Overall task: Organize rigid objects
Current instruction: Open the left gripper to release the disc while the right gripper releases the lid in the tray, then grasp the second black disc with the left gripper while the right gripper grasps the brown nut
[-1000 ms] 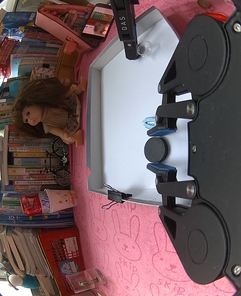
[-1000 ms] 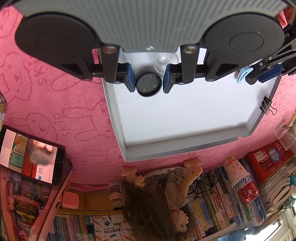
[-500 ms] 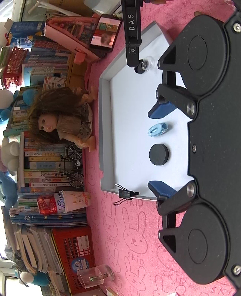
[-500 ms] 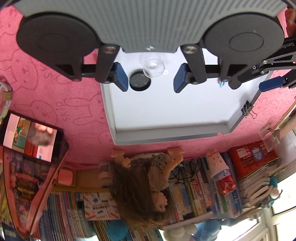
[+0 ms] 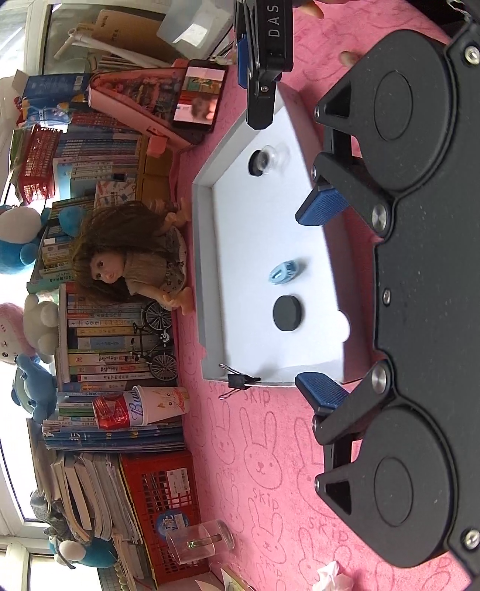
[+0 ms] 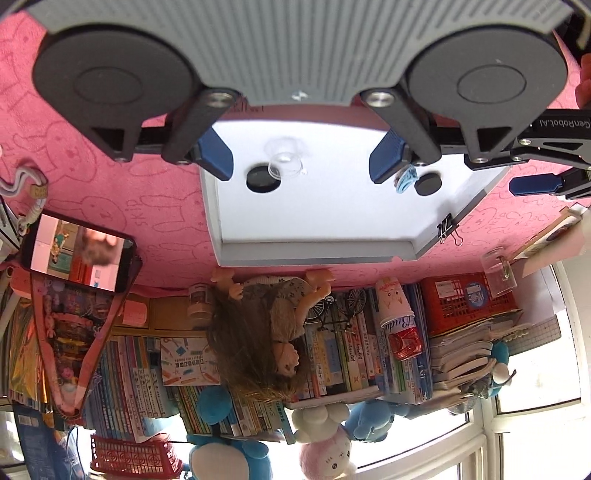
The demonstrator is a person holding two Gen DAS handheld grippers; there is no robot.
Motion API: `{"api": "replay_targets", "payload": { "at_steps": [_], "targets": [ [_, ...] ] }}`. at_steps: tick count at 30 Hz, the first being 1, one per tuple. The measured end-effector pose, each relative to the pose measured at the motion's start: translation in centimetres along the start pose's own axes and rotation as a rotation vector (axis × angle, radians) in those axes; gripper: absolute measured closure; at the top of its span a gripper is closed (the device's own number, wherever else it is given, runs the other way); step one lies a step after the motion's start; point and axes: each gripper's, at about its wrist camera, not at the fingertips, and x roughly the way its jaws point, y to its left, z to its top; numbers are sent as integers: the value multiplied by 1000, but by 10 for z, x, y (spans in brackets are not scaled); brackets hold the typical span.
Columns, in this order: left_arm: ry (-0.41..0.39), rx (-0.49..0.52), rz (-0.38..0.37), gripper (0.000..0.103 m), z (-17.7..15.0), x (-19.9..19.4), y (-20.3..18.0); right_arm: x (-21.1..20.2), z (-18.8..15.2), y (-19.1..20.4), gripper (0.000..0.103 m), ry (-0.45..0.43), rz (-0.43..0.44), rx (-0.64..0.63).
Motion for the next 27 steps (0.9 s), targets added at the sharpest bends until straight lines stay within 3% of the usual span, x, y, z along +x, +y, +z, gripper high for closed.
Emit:
{"api": "replay_targets", "payload": {
  "at_steps": [8, 15, 19, 23, 27],
  "targets": [
    [11, -66, -2, 18, -23, -18, 8, -18, -27, 9, 15, -18, -31, -50],
    [7, -16, 24, 19, -47, -35, 4, -19, -48, 17, 15, 7, -24, -72],
    [26, 14, 13, 30, -58, -42, 1, -19, -55, 20, 20, 12, -22, -76],
    [43, 6, -7, 55, -64, -48, 1, -19, -58, 21, 27, 14, -25, -71],
    [63, 4, -25, 56, -66, -48, 1, -18, -59, 22, 37, 22, -24, -75]
  ]
}}
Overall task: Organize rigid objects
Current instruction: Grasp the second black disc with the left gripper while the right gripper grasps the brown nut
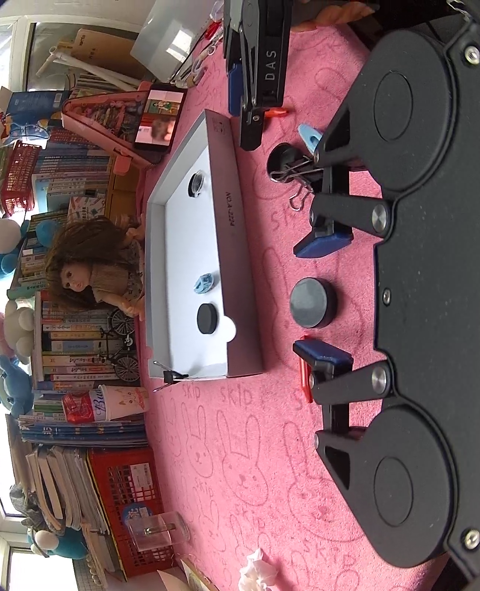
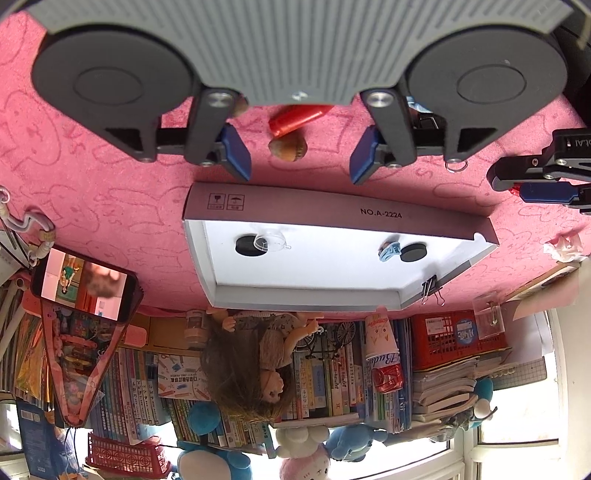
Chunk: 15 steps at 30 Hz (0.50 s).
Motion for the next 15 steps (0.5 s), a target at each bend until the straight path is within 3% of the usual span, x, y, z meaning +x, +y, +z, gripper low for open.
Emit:
{"api": "replay_targets", "payload": {
  "at_steps": [5, 12, 15],
  "targets": [
    [20, -8, 17, 57, -4, 6, 1, 5, -4, 2, 48, 25, -3, -10],
    [18, 8, 23, 58, 0, 13, 0, 7, -5, 2, 73, 36, -15, -11],
    [8, 21, 37, 71, 1, 16, -3, 8, -5, 2, 74, 36, -16, -11]
  ]
}}
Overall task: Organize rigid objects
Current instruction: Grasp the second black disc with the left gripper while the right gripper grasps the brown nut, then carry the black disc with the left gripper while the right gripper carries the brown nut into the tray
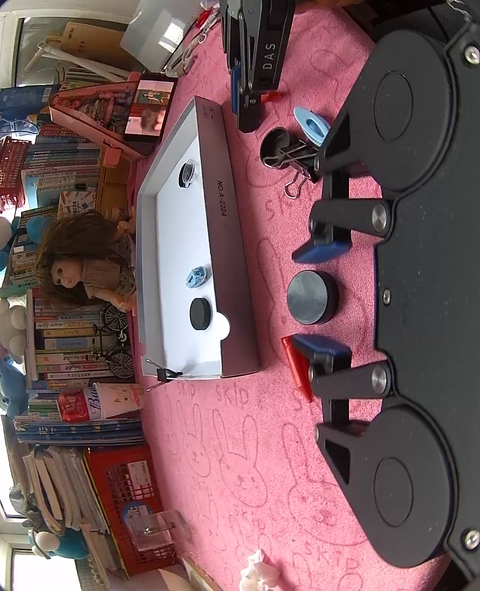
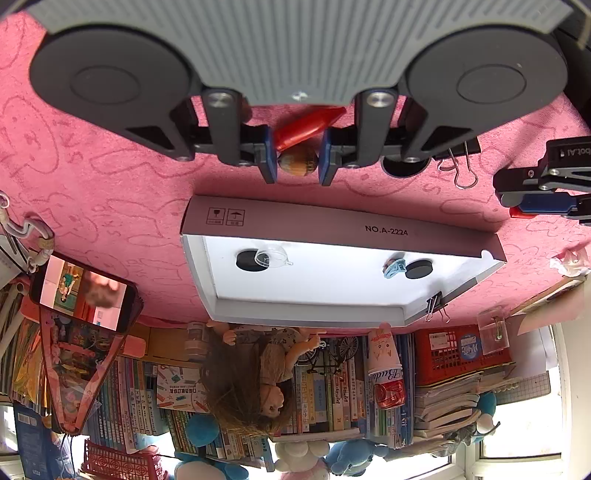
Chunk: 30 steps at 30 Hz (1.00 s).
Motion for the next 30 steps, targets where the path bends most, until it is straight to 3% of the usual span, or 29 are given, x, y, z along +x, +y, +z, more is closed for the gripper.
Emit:
{"api": "replay_targets", "payload": {
  "at_steps": [8, 19, 30],
  "targets": [
    [4, -26, -22, 73, 8, -1, 1, -3, 5, 1, 75, -22, 3, 5],
    [-81, -51, -48, 73, 36, -19, -1, -12, 27, 1, 75, -74, 13, 16],
    [-118, -75, -31, 73, 74, 1, 4, 0, 57, -22, 75, -78, -76, 62]
  ]
}}
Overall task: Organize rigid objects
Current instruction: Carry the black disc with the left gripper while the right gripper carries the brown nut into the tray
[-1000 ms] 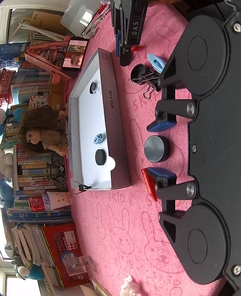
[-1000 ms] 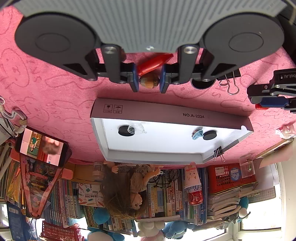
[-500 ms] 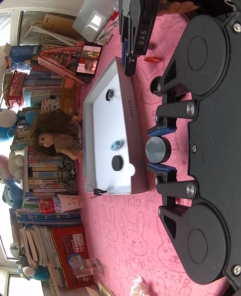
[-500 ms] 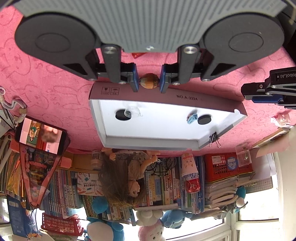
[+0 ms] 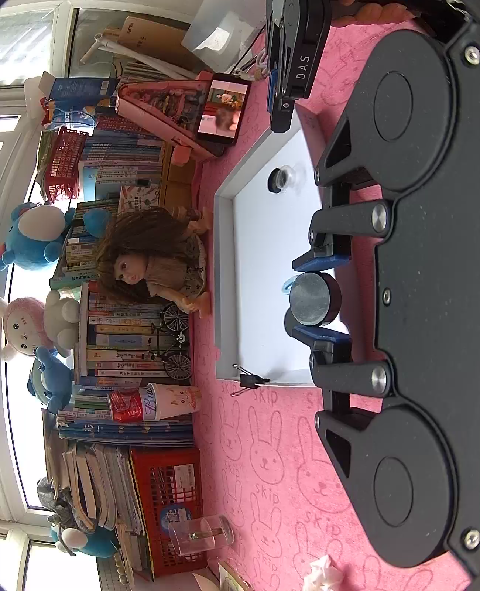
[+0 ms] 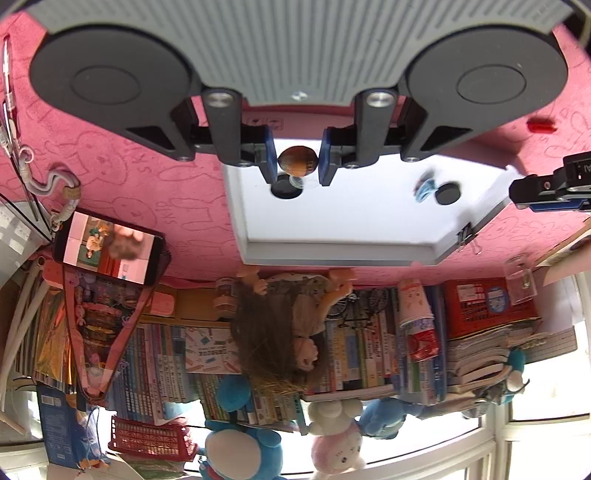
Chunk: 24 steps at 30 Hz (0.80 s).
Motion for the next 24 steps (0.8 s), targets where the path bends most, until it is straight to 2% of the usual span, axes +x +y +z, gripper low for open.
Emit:
{"api": "replay_targets", "payload": {
  "at_steps": [9, 17, 24],
  "targets": [
    [25, 3, 24, 73, 15, 42, 1, 29, 9, -14, 75, 41, -30, 43],
    [86, -9, 34, 73, 8, 74, 5, 49, 9, -13, 75, 76, -58, 35],
    [105, -11, 48, 73, 2, 87, 8, 59, 7, -16, 75, 101, -60, 59]
  ]
}}
